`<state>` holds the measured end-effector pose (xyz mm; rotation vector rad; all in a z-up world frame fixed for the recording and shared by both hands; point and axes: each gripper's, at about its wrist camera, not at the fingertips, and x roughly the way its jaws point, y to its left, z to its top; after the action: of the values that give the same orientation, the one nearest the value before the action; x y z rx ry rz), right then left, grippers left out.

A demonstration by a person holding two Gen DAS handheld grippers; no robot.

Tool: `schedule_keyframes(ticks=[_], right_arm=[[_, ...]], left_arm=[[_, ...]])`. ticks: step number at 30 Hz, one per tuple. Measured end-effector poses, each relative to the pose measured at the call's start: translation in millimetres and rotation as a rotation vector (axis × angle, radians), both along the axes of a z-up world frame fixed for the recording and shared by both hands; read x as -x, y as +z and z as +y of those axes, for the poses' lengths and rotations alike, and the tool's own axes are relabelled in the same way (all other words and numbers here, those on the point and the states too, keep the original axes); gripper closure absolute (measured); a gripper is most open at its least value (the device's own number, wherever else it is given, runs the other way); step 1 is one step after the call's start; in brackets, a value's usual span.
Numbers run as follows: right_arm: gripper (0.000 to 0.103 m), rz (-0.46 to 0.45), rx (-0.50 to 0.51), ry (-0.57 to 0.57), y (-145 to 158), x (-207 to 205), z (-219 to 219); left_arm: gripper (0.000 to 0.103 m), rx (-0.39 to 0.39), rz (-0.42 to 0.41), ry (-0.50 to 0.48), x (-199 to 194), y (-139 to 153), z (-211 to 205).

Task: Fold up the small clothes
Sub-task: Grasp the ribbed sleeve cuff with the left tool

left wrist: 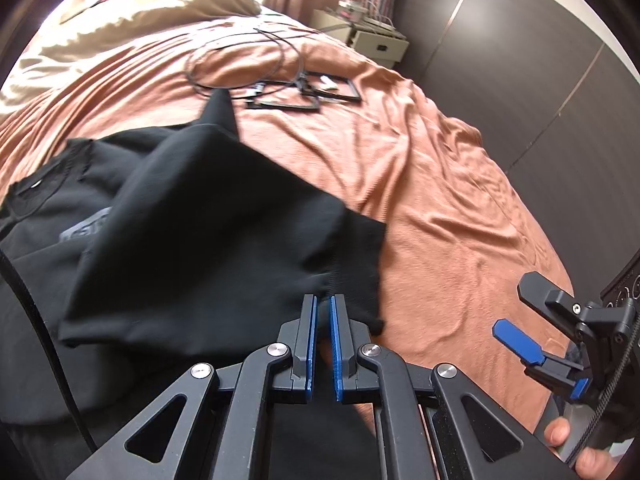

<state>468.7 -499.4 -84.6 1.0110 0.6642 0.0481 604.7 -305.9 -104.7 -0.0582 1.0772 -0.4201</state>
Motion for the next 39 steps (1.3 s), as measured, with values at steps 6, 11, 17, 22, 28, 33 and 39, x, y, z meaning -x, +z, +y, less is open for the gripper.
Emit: schedule_keyframes(ticks=[6, 11, 17, 22, 28, 33, 39], right_arm=[[0.037, 0.011, -0.041, -0.008, -9, 4, -15], [0.046, 0.041, -0.055, -0.031, -18, 6, -27], [0.046, 0.043, -0.054, -0.042, -12, 14, -35], [0.046, 0.034, -0.056, -0.023, -7, 13, -31], [0.046, 0.030, -0.067, -0.006, -8, 10, -25], [0.046, 0.022, -0.056, 0.002, -6, 8, -21], [0.046, 0.018, -0.034, 0.031, -4, 1, -7]], left_arm=[[0.080, -0.027, 0.027, -0.058, -8, -17, -40], [0.066, -0.044, 0.030, -0.059, -16, -31, -54], [0.066, -0.099, 0.033, -0.058, -29, -54, -64], [0.063, -0.087, 0.039, -0.066, -35, -68, -66], [0.063, -0.119, 0.033, -0.087, -38, -72, -72], [0.088, -0.109, 0.043, -0.060, -42, -66, -61], [0.093, -0.062, 0.001, -0.047, -37, -42, -39]])
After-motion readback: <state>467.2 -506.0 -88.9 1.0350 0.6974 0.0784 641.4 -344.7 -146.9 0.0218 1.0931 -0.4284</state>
